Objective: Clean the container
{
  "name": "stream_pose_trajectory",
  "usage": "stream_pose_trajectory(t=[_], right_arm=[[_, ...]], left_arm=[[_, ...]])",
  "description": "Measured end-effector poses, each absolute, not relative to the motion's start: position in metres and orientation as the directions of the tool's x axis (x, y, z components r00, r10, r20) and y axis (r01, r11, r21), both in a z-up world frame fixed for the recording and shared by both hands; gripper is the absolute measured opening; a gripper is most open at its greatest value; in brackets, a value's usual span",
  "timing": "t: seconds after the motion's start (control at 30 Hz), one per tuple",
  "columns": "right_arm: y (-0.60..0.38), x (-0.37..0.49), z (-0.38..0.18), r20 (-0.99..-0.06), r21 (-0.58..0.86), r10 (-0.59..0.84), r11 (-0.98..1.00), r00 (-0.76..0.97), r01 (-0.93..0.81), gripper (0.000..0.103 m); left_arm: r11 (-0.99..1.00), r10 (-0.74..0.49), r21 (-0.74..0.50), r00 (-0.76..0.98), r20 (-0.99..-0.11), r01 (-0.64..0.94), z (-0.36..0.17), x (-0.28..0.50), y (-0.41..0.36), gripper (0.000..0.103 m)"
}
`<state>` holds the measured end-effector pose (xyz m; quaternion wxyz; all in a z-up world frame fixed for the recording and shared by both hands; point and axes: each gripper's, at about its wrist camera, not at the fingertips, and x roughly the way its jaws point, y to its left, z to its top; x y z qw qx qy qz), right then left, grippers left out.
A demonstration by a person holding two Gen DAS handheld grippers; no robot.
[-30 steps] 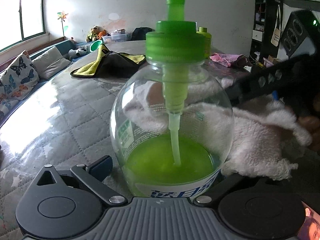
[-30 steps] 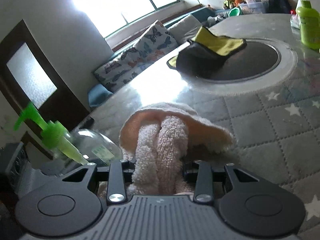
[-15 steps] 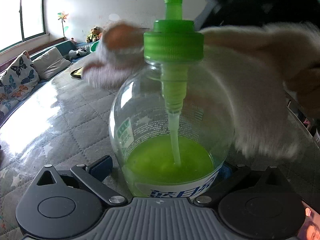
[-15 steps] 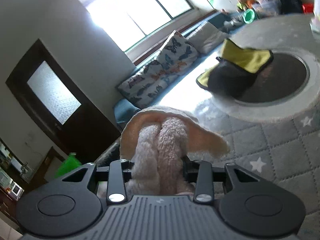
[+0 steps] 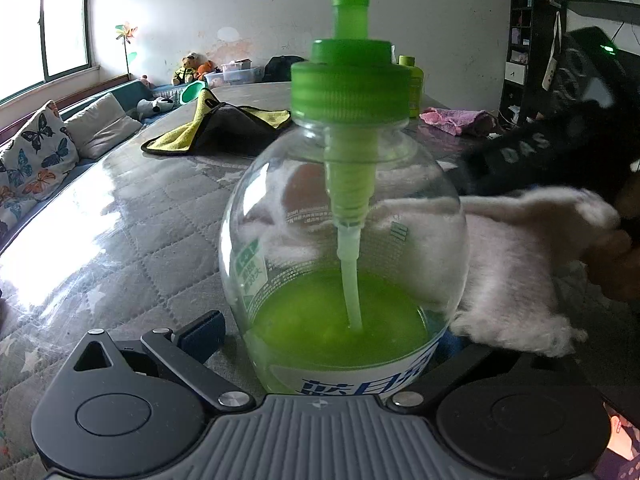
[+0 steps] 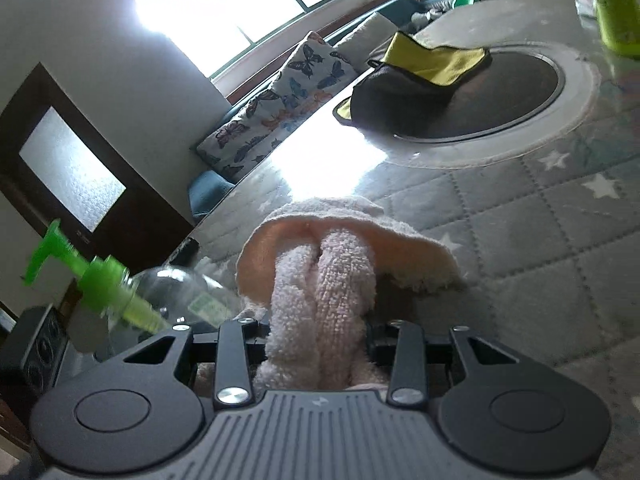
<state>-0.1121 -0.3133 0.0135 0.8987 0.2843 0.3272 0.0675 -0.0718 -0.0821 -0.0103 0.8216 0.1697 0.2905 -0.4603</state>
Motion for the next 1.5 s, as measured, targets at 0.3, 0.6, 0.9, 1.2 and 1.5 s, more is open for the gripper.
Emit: stream_pose_trajectory(t=[0.3,0.6,0.9,1.2,1.5], right_arm=[[-0.308,-0.147,0.055,-0.419,0.574,0.309,0.819,0.854,-0.015,0.037],[-0.306,-0.124,0.037,-0.463,0.582,0.281,0.811,0.841,0.050,0.037],[-0.299,-0.127,0.015,-0.543,0.522,0.248,0.848,0.802,0.091,0.037],[-0.293,-0.149,0.045,-0.485,0.496,0.234,0.867,0.842,0.044,0.037],[-0.285,-0.132,0.069,-0.422,0.487,0.254,0.873,0.870,-0.019,0.037]], left_arm=[[0.519,-0.658,0.011,0.407,-0.633,0.855,-0.008,-0.070,-0.082,0.103],[0.520,-0.657,0.012,0.408,-0.634,0.854,-0.010,-0.064,-0.086,0.103],[0.520,-0.657,0.009,0.407,-0.634,0.854,-0.010,-0.065,-0.089,0.103],[0.520,-0.658,0.009,0.407,-0.634,0.854,-0.010,-0.063,-0.088,0.103],[0.520,-0.657,0.010,0.408,-0.634,0.854,-0.011,-0.063,-0.089,0.103]])
